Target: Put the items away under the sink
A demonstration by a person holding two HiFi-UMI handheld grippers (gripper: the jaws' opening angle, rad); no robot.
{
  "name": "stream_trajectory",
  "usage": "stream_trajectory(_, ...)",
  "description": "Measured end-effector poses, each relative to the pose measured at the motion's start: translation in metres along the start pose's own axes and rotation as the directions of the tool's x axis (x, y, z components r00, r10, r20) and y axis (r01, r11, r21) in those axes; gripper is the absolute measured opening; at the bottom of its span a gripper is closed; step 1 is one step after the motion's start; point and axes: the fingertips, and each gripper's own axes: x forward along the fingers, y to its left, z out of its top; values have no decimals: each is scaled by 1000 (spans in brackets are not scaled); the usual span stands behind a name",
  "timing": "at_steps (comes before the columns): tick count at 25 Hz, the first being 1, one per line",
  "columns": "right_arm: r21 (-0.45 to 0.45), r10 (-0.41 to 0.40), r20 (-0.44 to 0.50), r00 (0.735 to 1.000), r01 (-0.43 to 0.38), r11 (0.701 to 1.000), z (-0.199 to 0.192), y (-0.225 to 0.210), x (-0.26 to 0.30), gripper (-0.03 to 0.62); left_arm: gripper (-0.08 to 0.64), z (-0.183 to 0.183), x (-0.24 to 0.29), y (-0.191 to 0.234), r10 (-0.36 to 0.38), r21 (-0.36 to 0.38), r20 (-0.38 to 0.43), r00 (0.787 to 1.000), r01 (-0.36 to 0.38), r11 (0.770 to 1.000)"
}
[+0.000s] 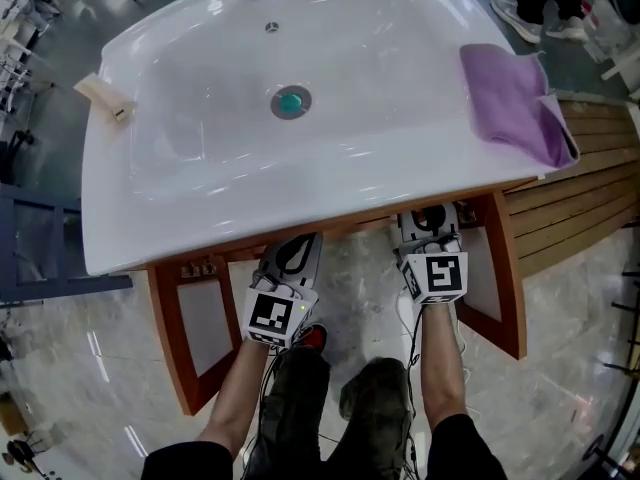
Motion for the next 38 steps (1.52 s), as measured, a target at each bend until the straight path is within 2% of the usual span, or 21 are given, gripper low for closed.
stream_trajectory(8,-18,-18,19,1000,18,1000,-6,1,3,109,6,-8,-6,5,21,4,2,1000,-21,1000)
stream_trajectory(12,6,-9,13,1000,9,1000,-8,2,3,112,6,-16,-10,4,31,-2,-8,1000,-31,1000)
stream_trajectory(13,13,-7,8,1000,7,1000,-9,2,3,129,6,-18,-11,2,28,0,-10,1000,-28,1000)
stream_trajectory(15,35,-1,-10,1000,2,999,-13,0,1,226,6,-19,-11,-1,23,3,-10,1000,-23,1000)
stream_trajectory(16,45,0,-15,1000,1,999,-14,0,0,250,6,-18,-11,-2,23,5,-8,1000,-23,1000)
stream_trajectory(19,53,-5,-15,1000,6,999,-13,-1,-7,259,6,-14,-12,-6,20,10,-4,1000,-20,1000)
stream_trajectory(23,82,18,-42,999,-14,997,-9,2,-17,259,6,-1,-16,-14,11,11,-5,1000,-11,1000)
stream_trajectory(29,85,0,-94,996,8,996,6,10,-44,258,6,26,-29,-31,-32,10,-22,999,32,999)
stream_trajectory(33,78,-4,-116,993,13,997,28,13,-63,256,6,52,-40,-44,-53,7,-21,998,54,999)
stream_trajectory(38,58,-34,-132,991,42,997,70,15,-85,212,6,93,-56,-61,-92,17,-23,995,93,996)
